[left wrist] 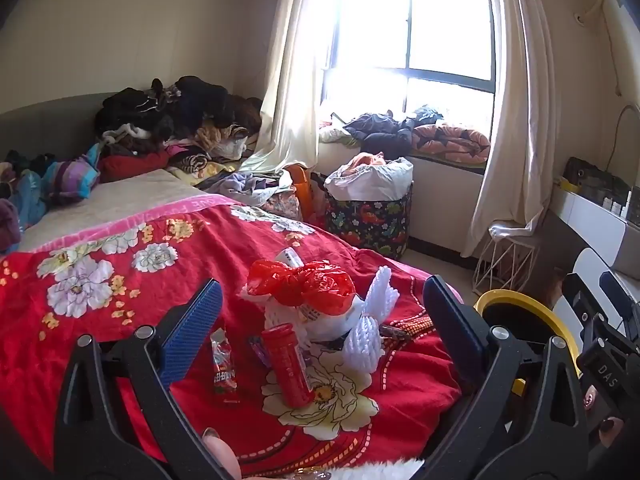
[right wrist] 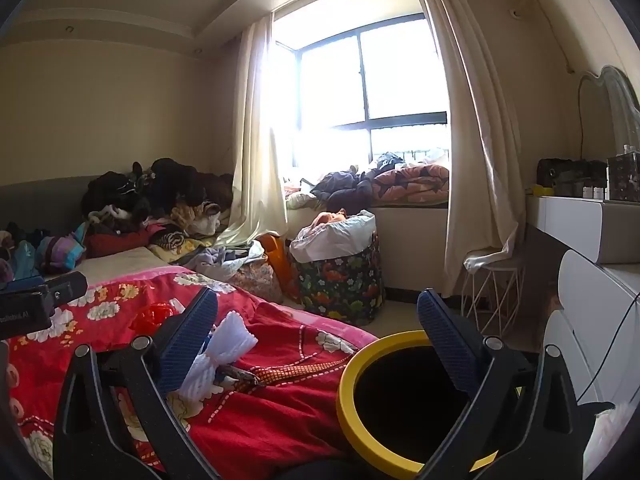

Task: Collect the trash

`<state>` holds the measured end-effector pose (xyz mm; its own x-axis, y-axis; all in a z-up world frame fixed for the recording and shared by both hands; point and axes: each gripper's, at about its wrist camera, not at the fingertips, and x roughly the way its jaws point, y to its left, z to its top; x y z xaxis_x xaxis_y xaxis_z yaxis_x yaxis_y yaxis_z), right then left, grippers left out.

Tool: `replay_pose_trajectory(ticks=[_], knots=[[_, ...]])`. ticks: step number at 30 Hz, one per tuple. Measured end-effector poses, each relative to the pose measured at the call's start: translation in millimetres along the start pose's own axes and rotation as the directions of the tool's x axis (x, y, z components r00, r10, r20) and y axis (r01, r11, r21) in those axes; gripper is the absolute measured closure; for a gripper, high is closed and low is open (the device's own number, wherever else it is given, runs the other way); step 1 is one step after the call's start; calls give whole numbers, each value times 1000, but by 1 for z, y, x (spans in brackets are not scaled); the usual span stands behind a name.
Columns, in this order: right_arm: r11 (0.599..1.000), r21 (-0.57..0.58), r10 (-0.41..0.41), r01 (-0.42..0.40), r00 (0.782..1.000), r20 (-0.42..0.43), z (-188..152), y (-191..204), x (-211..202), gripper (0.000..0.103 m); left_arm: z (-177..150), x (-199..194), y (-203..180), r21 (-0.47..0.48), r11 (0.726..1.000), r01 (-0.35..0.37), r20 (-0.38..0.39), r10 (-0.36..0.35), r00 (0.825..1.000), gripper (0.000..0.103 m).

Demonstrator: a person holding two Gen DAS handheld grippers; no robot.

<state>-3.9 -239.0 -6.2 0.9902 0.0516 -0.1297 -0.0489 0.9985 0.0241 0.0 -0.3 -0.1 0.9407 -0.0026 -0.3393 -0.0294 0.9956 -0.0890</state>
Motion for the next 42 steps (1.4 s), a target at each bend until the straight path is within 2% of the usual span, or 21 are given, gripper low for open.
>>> replay_pose_trajectory(ticks=[42], knots=[[1000,4,-5,5,1000,-4,-6,3,4,6,-1,-3,-4,-4,1000,9,9,-9,1000,11]])
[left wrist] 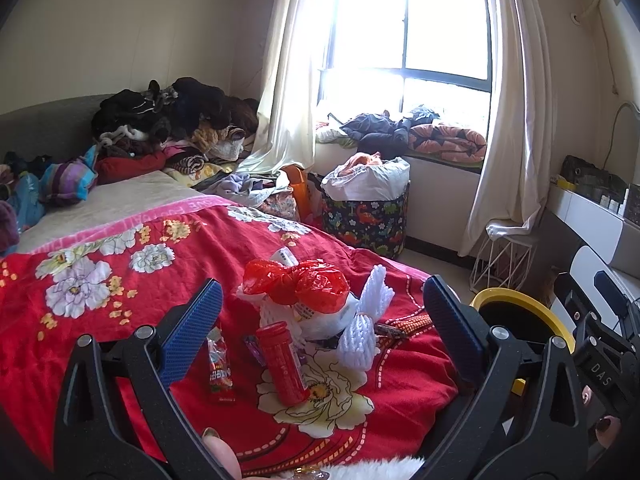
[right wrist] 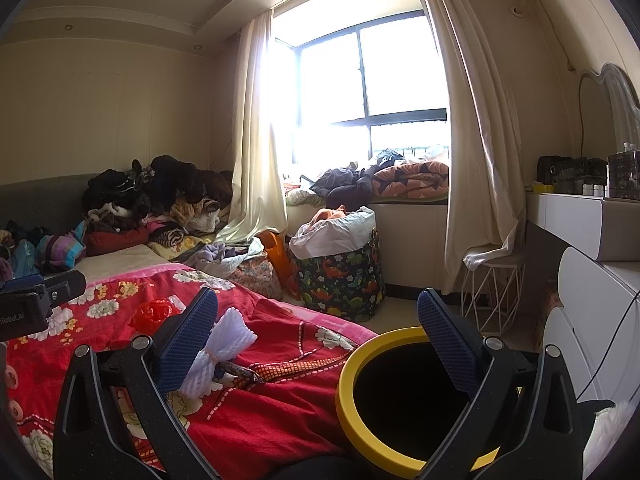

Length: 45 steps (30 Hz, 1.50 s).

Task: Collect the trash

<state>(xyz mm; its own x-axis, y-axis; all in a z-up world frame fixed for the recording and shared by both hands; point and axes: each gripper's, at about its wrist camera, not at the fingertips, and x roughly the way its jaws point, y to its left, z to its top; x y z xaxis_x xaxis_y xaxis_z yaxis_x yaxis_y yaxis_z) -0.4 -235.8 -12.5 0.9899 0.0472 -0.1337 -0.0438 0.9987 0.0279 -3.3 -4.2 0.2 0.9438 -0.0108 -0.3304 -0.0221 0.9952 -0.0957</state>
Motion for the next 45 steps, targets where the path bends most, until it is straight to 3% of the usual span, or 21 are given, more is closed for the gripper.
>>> replay_pose_trajectory(ticks=[22,32,38,45], knots=[[1000,-6,14,-14,1000,-7,1,1,-1,6,-4,0,5,-12,1000,-3,-7,3,1000,11],[993,-41,107,-110,992,-61,4,20,19,6,0,10,31,-70,995,-68,-1,68,998,11],[983,-50,173,-178,980,-100,10,39,38,6,9,20,56,-130,985,-117,-14,116,993,11],[970,-42,229,-238,960,-159,15,58,66,6,24,40,70,-163,978,-129,-43,124,991,11]])
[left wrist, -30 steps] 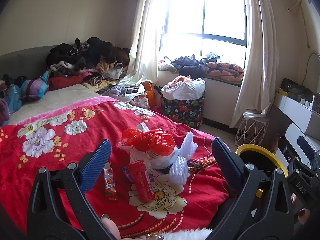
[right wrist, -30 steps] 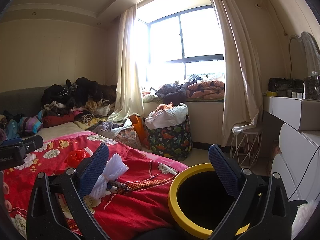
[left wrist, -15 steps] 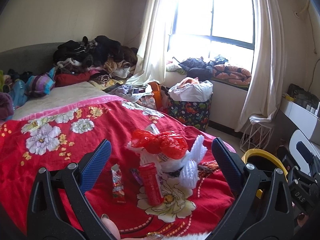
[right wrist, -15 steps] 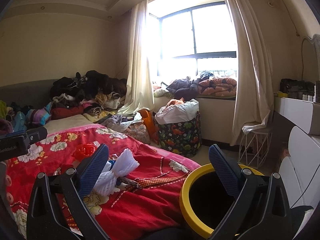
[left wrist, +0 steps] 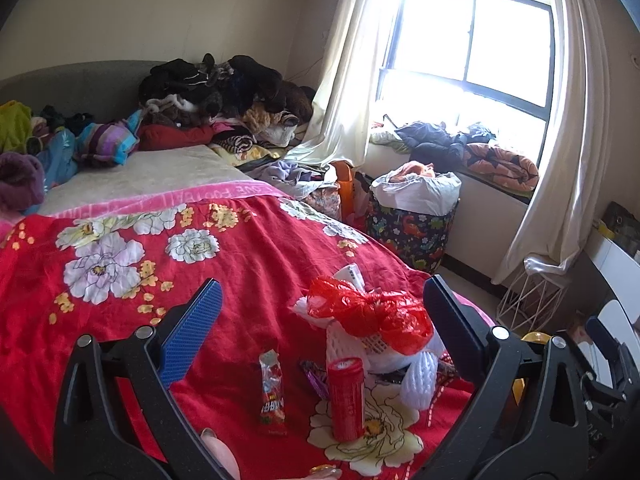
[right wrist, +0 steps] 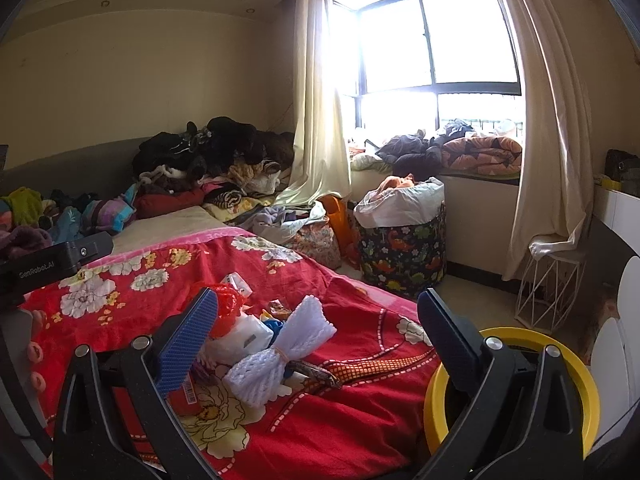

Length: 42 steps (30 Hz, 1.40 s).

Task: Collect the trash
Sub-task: 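Grasp the white mesh foam sleeve with the right tool while the left tool grasps the red plastic bag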

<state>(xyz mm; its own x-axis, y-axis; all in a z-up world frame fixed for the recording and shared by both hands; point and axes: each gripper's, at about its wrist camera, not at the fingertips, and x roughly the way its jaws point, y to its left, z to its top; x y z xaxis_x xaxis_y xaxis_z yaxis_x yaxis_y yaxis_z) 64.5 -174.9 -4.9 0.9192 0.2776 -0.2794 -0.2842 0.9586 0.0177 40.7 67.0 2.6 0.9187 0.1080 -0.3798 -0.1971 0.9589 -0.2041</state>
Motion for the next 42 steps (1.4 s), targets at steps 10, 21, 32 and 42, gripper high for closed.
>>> replay_pose_trajectory(ticks=[10,21,32,42], knots=[[999,34,4,-1,996,-92,12,-15,51,6,22,44,-19,-11,999,50,-80,-51,996,11],[988,153,56,-15,960,-273,7,-58,120,6,10,88,-42,56,988,142,-241,-125,962,11],[951,296,221,-89,866,-448,-8,-56,185,6,-9,117,-48,74,980,186,-351,-149,925,11],[894,426,372,-139,759,-534,-28,-48,220,40,-29,130,-57,87,977,196,-431,-140,892,30]])
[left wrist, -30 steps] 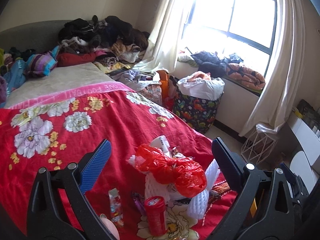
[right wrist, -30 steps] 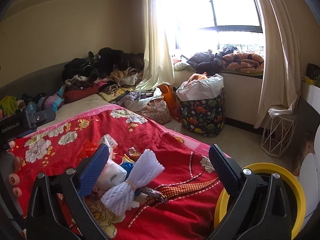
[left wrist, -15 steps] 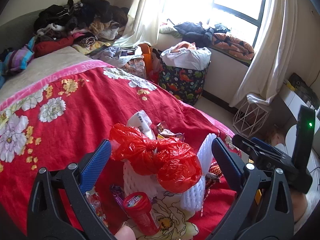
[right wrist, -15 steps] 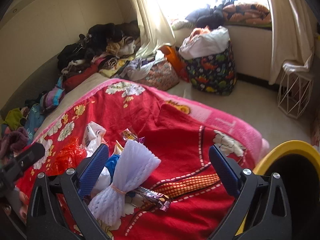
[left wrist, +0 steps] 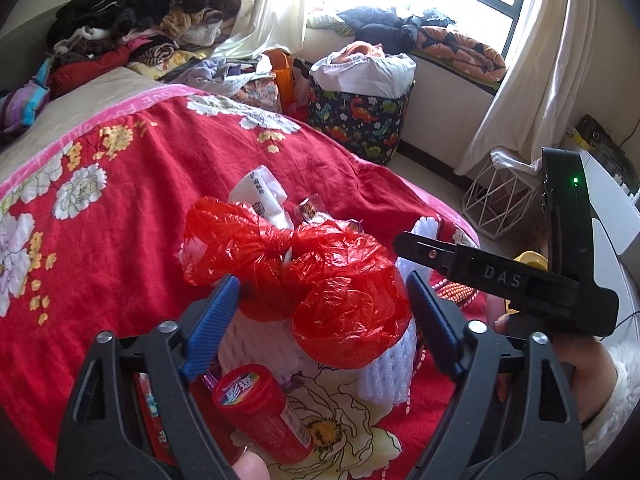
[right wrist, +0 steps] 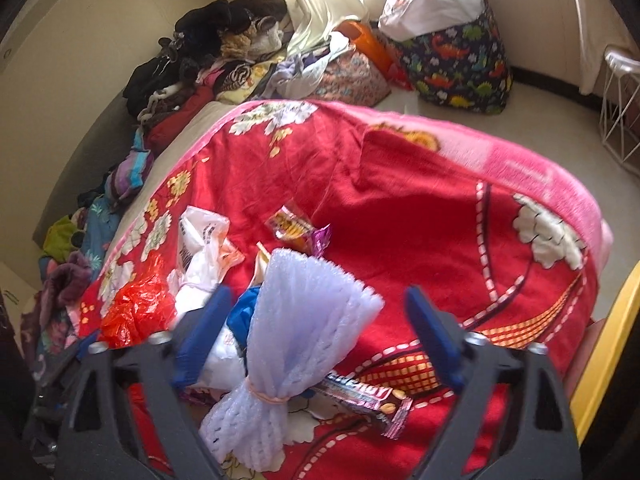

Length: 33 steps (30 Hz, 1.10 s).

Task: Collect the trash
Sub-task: 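Grasp the white mesh foam sleeve with the right tool while the left tool grasps the red plastic bag, then carry the mesh sleeve and red bag in both tools over the yellow-rimmed bin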

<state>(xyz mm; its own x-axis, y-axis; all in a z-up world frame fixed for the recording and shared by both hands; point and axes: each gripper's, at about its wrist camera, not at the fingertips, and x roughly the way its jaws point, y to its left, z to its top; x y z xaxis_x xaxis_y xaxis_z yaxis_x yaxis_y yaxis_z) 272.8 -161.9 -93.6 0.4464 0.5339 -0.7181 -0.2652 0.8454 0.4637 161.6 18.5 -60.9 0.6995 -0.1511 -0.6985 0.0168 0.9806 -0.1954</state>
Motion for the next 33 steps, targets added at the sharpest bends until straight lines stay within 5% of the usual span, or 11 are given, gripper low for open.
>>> replay_pose_trajectory(ticks=[2,7,13,22,33], knots=[[1000,16,15,-15,1000,-17,-1,-3,0,58,0,1,-1,0,1000,0,-1,0,1000,36],[999,1,45,-45,999,22,-5,1,-18,76,1,-3,-3,-6,1000,-4,1,4,1000,60],[996,-58,75,-69,993,91,-12,9,-54,81,4,-19,-6,-19,1000,-3,48,4,999,75],[986,-166,48,-13,977,206,-13,24,-106,81,16,-54,-20,-21,1000,19,139,-16,990,76],[991,-135,17,25,955,297,-18,3,-159,81,19,-76,-65,34,996,82,182,-87,979,76]])
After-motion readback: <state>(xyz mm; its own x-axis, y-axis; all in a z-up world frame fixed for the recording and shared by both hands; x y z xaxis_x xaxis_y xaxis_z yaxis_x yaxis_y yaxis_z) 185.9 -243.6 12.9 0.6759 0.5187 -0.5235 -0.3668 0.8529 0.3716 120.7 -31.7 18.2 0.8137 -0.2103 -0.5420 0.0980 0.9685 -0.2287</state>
